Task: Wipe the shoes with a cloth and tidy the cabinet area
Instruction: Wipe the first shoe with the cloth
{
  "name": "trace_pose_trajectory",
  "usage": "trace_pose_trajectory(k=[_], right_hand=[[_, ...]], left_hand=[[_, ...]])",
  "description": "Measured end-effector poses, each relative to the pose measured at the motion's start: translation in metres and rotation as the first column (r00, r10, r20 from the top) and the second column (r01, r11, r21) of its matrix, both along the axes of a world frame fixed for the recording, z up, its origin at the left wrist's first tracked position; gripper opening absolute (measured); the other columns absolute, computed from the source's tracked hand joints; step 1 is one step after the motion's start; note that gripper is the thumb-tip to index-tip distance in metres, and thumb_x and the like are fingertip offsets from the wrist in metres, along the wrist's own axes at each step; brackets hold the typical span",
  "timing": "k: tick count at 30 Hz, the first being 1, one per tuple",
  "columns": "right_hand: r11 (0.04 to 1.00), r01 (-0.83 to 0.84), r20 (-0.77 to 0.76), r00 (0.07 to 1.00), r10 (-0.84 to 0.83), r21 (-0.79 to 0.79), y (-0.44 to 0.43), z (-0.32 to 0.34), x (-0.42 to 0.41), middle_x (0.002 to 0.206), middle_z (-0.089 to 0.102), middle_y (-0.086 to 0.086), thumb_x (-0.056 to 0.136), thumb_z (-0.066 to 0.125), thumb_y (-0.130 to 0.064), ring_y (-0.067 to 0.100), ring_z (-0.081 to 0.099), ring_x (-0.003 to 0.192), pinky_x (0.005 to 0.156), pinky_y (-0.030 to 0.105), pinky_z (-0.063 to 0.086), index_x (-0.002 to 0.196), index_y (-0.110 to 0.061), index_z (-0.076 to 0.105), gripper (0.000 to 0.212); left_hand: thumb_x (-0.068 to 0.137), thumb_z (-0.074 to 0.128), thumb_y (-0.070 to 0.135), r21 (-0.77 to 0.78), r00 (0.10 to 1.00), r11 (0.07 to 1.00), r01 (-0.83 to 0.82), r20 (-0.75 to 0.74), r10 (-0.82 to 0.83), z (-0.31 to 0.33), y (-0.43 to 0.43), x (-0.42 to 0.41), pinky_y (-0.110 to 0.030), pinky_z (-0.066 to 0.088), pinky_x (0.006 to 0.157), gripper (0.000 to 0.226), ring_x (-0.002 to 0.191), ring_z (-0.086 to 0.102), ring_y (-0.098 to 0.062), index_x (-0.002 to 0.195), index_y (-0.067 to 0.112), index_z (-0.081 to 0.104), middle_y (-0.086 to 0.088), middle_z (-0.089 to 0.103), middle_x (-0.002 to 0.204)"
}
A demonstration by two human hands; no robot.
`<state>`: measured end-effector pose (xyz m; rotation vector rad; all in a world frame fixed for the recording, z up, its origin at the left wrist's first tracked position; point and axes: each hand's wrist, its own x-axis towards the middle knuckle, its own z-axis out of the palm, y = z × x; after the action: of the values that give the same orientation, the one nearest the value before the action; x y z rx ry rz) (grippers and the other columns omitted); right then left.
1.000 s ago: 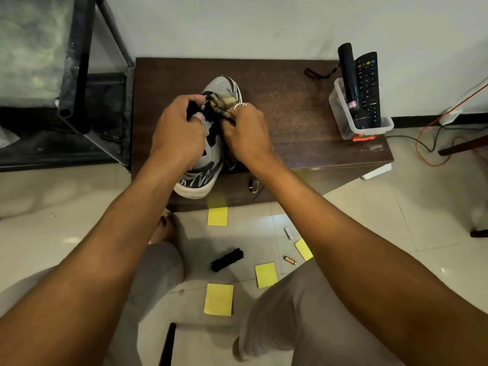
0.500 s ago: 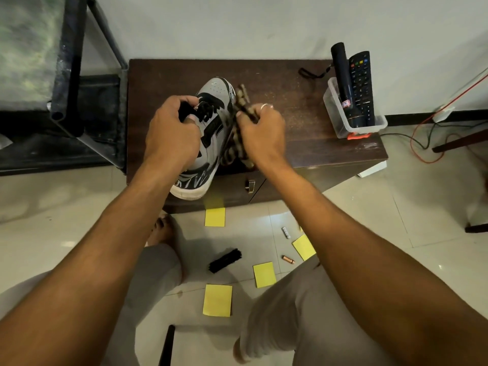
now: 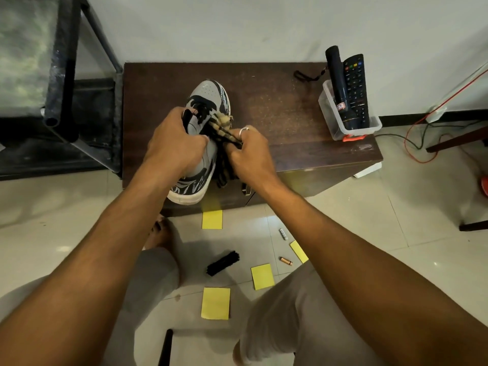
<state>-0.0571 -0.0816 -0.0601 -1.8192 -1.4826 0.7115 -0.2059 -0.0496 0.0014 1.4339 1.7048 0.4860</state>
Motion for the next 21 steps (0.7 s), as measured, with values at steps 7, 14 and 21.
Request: trace_pose_trajectory(k=[7, 14, 21], right_hand=[[0.987, -0.009, 0.115, 0.993, -0.009, 0.158, 0.037, 0.007, -0.003, 0.090, 0.049, -0.002, 0.094, 0.062, -0.006, 0.003, 0.047, 0.071, 0.061, 0.007, 0.038, 0.090, -0.003, 0.072, 0.012], [0.992, -0.119, 0.129, 0.984, 0.124, -0.046, 0.008, 0.019, 0.003, 0.090, 0.055, -0.003, 0.093, 0.065, -0.009, 0.007, 0.053, 0.075, 0.061, 0.011, 0.041, 0.087, -0.008, 0.067, 0.006], [0.992, 0.067, -0.107, 0.991, -0.078, -0.109, 0.004, 0.023, 0.020, 0.075, 0.064, -0.005, 0.094, 0.066, -0.014, 0.001, 0.057, 0.064, 0.053, 0.013, 0.040, 0.076, -0.019, 0.071, 0.019]], left_hand=[[0.091, 0.068, 0.027, -0.002, 1.000, 1.000, 0.002, 0.015, -0.002, -0.001, 0.001, -0.003, -0.040, 0.050, 0.088, 0.046, 0.107, 0.061, -0.020, 0.132, 0.039, 0.051, 0.009, 0.063, 0.121], [0.092, 0.067, 0.028, -0.012, 1.000, 1.000, -0.006, 0.018, 0.006, 0.003, 0.000, -0.001, -0.041, 0.050, 0.093, 0.043, 0.109, 0.060, -0.023, 0.130, 0.037, 0.052, 0.007, 0.062, 0.121], [0.095, 0.064, 0.030, -0.030, 1.000, 0.999, 0.012, 0.026, -0.012, 0.004, 0.000, -0.003, -0.037, 0.045, 0.081, 0.041, 0.104, 0.060, -0.023, 0.133, 0.037, 0.049, 0.008, 0.060, 0.114]])
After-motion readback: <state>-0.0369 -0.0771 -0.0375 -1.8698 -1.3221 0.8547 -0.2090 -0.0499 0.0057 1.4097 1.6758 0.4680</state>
